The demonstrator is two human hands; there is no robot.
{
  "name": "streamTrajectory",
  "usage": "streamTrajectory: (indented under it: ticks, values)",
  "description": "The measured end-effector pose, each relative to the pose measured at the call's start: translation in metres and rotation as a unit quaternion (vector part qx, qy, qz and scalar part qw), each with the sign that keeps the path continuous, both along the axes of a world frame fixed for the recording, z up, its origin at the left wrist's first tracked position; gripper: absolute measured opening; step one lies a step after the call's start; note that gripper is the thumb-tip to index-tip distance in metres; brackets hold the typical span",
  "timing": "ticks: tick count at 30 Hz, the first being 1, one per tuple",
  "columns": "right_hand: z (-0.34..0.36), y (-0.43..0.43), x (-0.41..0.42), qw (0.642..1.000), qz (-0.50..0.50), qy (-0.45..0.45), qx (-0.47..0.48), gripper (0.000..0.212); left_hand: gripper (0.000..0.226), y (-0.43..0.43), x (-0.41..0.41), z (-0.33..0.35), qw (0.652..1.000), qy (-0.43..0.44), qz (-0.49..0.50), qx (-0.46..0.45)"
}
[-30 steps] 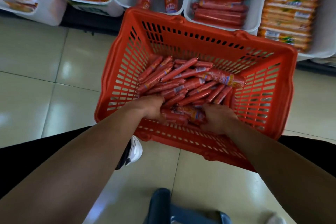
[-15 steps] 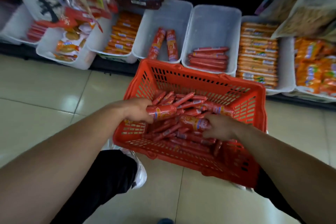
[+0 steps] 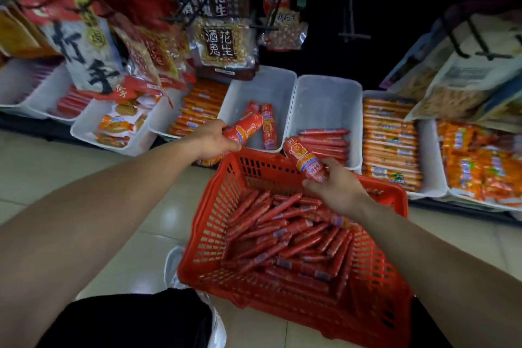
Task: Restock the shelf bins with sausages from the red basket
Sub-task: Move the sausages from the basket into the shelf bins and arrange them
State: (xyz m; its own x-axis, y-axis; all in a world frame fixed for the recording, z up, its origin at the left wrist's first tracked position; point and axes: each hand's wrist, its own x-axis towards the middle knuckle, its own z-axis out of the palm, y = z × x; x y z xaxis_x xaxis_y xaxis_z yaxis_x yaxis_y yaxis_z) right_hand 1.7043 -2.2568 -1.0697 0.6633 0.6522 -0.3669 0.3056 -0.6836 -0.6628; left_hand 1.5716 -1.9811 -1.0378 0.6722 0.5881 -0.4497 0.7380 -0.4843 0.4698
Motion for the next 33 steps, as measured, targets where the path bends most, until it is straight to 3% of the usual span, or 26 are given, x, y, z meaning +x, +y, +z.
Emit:
streamTrajectory:
  ticks: [4,7,10,17,21,33]
  values:
    - [-0.019,0.041,0.01,0.999,-0.022,0.017,0.029,0.058,0.061,0.026,0.035,-0.037,0.998,-0.041,0.05,0.006]
    - [-0.032,0.079,0.017,0.998,-0.032,0.02,0.041,0.054,0.052,0.039,0.05,-0.066,0.993,-0.077,0.081,0.034]
    - [-0.041,0.121,0.021,0.998,-0.039,0.016,0.04,0.049,0.035,0.045,0.045,-0.082,0.994,-0.076,0.051,0.067]
    - [-0.043,0.184,0.017,0.999,-0.045,-0.019,-0.007,0.053,0.046,0.038,0.011,-0.087,0.995,-0.066,0.025,0.075]
    - [-0.042,0.157,-0.001,0.998,0.025,-0.052,-0.023,0.054,0.051,0.031,0.003,-0.074,0.995,-0.054,-0.005,0.079]
    - [-0.004,0.005,-0.013,0.995,0.013,-0.094,-0.036,0.041,0.032,-0.06,-0.023,0.004,0.994,-0.025,-0.078,0.069]
